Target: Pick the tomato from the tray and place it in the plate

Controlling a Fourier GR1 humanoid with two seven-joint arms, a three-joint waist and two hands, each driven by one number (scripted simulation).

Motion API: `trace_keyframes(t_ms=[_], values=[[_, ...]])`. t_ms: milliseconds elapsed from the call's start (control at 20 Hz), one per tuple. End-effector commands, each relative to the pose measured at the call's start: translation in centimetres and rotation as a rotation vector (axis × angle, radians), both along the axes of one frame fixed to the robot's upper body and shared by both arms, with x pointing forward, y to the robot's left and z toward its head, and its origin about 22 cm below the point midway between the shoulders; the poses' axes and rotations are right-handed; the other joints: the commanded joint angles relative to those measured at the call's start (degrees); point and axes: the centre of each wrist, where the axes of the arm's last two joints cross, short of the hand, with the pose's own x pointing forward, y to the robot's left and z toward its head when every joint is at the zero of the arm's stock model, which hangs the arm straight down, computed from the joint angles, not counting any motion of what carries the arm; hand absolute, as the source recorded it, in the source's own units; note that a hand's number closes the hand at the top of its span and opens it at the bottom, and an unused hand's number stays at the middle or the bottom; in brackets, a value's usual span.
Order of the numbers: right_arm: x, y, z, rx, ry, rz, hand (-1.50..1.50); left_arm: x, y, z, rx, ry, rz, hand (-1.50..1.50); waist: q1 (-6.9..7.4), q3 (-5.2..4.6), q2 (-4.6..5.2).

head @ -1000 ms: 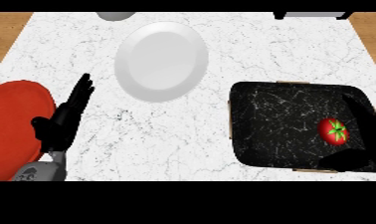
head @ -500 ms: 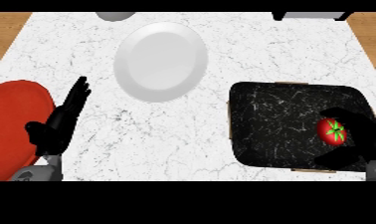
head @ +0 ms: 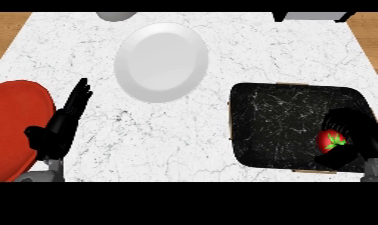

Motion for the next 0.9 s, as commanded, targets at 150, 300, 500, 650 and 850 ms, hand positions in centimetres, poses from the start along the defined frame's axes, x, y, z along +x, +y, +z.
trace_keyframes(t_ms=[150, 300, 500, 650, 850], values=[[3.9, 2.0, -1.9, -0.070, -0.086, 0.187, 1.50, 0.9, 0.4, -0.5, 0.006, -0.005, -0.006, 0.00, 0.90, 1.06, 0.93], [5.8, 5.8, -0.5, -0.105, -0.193, 0.250, 1.50, 1.1, 1.2, 0.5, -0.006, 0.008, -0.025, 0.00, 1.08, 1.06, 0.78], [6.4, 7.4, 3.5, -0.053, -0.286, 0.304, 1.50, 1.4, 0.7, 0.1, 0.000, -0.001, 0.011, 0.00, 0.05, 0.99, 0.53], [6.5, 8.4, 4.2, -0.067, -0.358, 0.329, 1.50, -0.2, -0.1, -0.6, -0.011, 0.000, 0.000, 0.00, 0.23, 0.99, 0.53], [3.8, 9.7, 8.0, -0.068, -0.444, 0.333, 1.50, 0.3, 1.3, 0.8, 0.004, 0.006, 0.003, 0.00, -0.23, 0.98, 0.39]])
